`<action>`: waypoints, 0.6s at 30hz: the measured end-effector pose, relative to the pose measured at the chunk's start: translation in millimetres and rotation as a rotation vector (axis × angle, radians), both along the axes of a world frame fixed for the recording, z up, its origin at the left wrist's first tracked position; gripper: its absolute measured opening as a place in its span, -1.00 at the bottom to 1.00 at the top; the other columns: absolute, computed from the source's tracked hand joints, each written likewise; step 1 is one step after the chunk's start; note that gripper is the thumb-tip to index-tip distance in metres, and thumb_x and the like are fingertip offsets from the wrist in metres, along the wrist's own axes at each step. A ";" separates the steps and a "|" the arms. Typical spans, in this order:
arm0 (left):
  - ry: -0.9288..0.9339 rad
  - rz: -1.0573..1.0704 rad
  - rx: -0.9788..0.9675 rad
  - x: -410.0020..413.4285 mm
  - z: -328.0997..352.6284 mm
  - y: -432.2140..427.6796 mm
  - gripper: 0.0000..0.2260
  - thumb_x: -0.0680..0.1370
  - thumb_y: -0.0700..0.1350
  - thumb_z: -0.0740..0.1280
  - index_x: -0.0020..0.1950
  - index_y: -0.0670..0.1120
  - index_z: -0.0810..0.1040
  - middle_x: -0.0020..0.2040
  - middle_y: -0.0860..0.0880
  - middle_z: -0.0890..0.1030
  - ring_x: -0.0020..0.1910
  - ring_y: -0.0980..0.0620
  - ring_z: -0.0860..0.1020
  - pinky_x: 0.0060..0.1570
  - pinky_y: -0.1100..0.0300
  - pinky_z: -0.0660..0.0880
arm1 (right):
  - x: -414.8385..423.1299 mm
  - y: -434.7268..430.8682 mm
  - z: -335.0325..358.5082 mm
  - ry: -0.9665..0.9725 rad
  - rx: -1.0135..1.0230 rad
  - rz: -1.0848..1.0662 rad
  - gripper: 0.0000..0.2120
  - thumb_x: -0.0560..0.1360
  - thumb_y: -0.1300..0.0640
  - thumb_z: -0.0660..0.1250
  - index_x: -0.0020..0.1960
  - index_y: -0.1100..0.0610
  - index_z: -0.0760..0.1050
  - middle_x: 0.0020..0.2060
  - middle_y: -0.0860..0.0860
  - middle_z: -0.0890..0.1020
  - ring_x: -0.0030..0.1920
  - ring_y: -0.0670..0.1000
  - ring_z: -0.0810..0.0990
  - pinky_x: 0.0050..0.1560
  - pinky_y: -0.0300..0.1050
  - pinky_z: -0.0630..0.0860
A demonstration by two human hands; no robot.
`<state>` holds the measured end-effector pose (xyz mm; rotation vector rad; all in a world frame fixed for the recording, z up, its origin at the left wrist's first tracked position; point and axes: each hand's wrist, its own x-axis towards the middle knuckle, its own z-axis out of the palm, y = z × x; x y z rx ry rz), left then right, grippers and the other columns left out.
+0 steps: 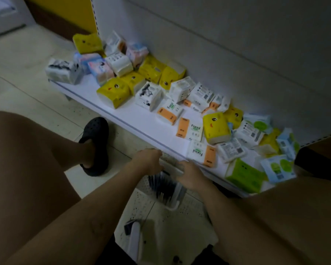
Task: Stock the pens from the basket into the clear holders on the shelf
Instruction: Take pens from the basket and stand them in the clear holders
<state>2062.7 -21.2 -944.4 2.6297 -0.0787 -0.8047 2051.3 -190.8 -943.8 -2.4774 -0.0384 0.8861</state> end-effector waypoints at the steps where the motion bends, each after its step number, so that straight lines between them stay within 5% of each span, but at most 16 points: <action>1: 0.043 0.017 0.005 0.8 -11.3 1.0 -0.50 0.55 0.06 0.30 0.44 -0.09 0.34 0.40 -0.11 0.41 0.33 -0.11 0.41 0.30 -0.02 0.39 | 1.3 -1.3 -4.3 0.020 -0.018 0.002 -0.59 0.48 0.05 0.39 0.29 0.12 0.45 0.14 0.04 0.58 0.16 0.11 0.56 0.13 -0.02 0.53; 7: 0.288 0.126 -0.034 -6.0 -87.3 0.1 -0.72 0.55 0.04 0.26 0.18 -0.07 0.52 0.17 -0.07 0.55 0.14 -0.08 0.48 0.21 0.05 0.45 | 11.5 -0.8 -29.4 0.153 -0.129 0.082 -0.59 0.59 0.08 0.27 0.40 0.19 0.35 0.33 0.14 0.46 0.27 0.13 0.47 0.19 -0.08 0.43; 10: 0.346 0.164 -0.084 -14.9 -121.9 -3.1 -0.67 0.55 0.04 0.28 0.25 -0.08 0.50 0.21 -0.09 0.54 0.20 -0.10 0.47 0.19 0.07 0.44 | 18.5 -1.1 -44.9 0.201 -0.116 0.066 -0.56 0.58 0.08 0.29 0.43 0.15 0.35 0.36 0.13 0.44 0.27 0.12 0.47 0.11 -0.14 0.42; 13: 0.408 0.241 -0.168 -19.0 -145.6 -2.9 -0.66 0.58 -0.05 0.25 0.33 -0.13 0.46 0.27 -0.12 0.50 0.25 -0.13 0.44 0.26 0.09 0.38 | 29.0 -1.1 -61.6 0.234 -0.154 0.109 -0.64 0.59 0.13 0.27 0.35 0.23 0.42 0.30 0.19 0.50 0.23 0.16 0.50 0.18 -0.04 0.45; 15: 0.407 0.282 -0.207 -19.6 -156.9 0.7 -0.72 0.58 -0.10 0.27 0.26 -0.17 0.50 0.22 -0.14 0.54 0.20 -0.11 0.48 0.11 0.17 0.40 | 35.0 4.7 -74.4 0.279 -0.172 0.140 -0.68 0.59 0.17 0.26 0.28 0.31 0.46 0.23 0.24 0.53 0.20 0.22 0.51 0.22 0.07 0.45; 18: 0.404 0.303 -0.234 -15.6 -169.5 2.0 -0.74 0.60 -0.10 0.24 0.24 -0.19 0.50 0.19 -0.14 0.54 0.18 -0.09 0.48 -0.03 0.26 0.30 | 41.1 18.7 -104.3 0.283 -0.178 0.195 -0.88 0.58 0.16 0.23 -0.05 0.17 0.52 -0.13 0.13 0.54 -0.16 0.09 0.52 -0.11 -0.03 0.47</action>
